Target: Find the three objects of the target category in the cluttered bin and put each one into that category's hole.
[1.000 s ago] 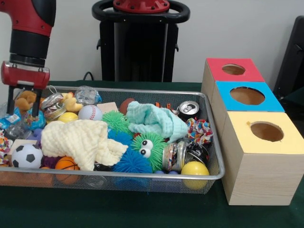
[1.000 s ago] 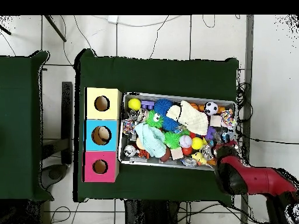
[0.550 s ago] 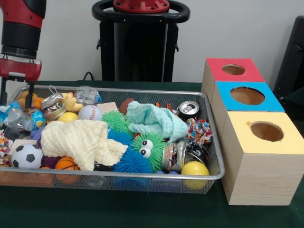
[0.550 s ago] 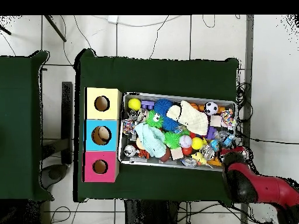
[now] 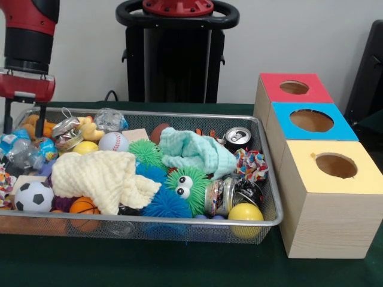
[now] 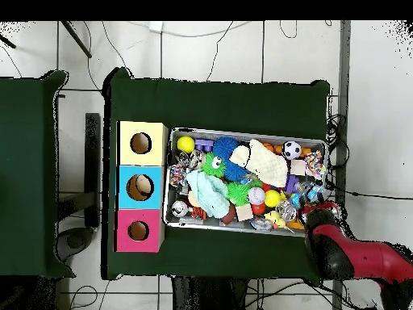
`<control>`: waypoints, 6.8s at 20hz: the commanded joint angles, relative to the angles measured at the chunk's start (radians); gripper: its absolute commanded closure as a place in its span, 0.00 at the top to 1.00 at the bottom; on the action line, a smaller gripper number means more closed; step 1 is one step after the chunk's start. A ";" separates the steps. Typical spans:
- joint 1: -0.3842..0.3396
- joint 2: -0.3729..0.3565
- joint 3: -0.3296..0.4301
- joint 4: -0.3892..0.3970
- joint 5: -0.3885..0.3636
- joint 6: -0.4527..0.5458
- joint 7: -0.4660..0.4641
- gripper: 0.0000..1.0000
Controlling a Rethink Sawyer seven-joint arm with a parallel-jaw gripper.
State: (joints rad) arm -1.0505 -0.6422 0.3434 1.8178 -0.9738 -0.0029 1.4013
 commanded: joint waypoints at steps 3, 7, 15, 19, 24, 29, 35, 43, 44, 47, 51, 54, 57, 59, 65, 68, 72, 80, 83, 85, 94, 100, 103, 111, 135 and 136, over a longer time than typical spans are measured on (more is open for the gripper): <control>0.156 0.048 -0.084 -0.078 -0.084 0.025 0.058 1.00; 0.242 0.058 -0.187 -0.108 -0.071 -0.030 0.111 0.00; 0.209 0.061 -0.160 -0.108 -0.061 -0.030 0.091 0.00; 0.257 0.076 -0.215 -0.133 -0.063 -0.051 0.099 0.00; 0.249 0.073 -0.202 -0.130 -0.056 -0.046 0.095 0.00; 0.206 0.015 -0.132 -0.088 -0.040 0.016 0.063 0.00; 0.085 -0.229 0.147 0.012 0.216 0.322 -0.122 0.00; 0.010 -0.321 0.345 -0.009 0.436 0.548 -0.216 0.00; 0.010 -0.327 0.351 -0.012 0.449 0.564 -0.211 0.00; 0.022 -0.339 0.355 -0.025 0.469 0.601 -0.186 0.00; 0.055 -0.347 0.343 -0.031 0.457 0.595 -0.132 0.00; 0.119 -0.366 0.293 -0.017 0.426 0.568 -0.043 0.00; 0.211 -0.405 0.215 0.030 0.414 0.541 0.095 0.00; 0.288 -0.426 0.155 0.057 0.398 0.511 0.192 0.00; 0.542 -0.476 -0.048 0.066 0.405 0.547 0.428 0.00; 0.675 -0.510 -0.142 0.064 0.410 0.562 0.517 0.00; 0.838 -0.530 -0.220 0.079 0.479 0.651 0.670 0.00; 1.084 -0.534 -0.340 0.056 0.558 0.774 0.884 0.00; 1.164 -0.503 -0.367 0.020 0.534 0.807 0.939 0.00; 1.212 -0.476 -0.379 -0.007 0.523 0.840 0.982 0.00; 1.318 -0.335 -0.474 -0.019 0.461 0.707 1.140 0.00; 1.367 -0.261 -0.529 -0.063 0.458 0.679 1.176 0.00; 1.394 -0.231 -0.560 -0.096 0.452 0.678 1.191 0.00; 1.414 -0.209 -0.603 -0.104 0.478 0.653 1.124 0.00; 0.286 0.128 0.157 -0.150 -0.115 -0.277 0.921 0.00; 0.174 0.158 0.336 -0.122 -0.317 -0.201 1.058 0.00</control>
State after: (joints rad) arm -0.5836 -0.7933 0.1645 1.6760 -0.7728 -0.0446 2.3092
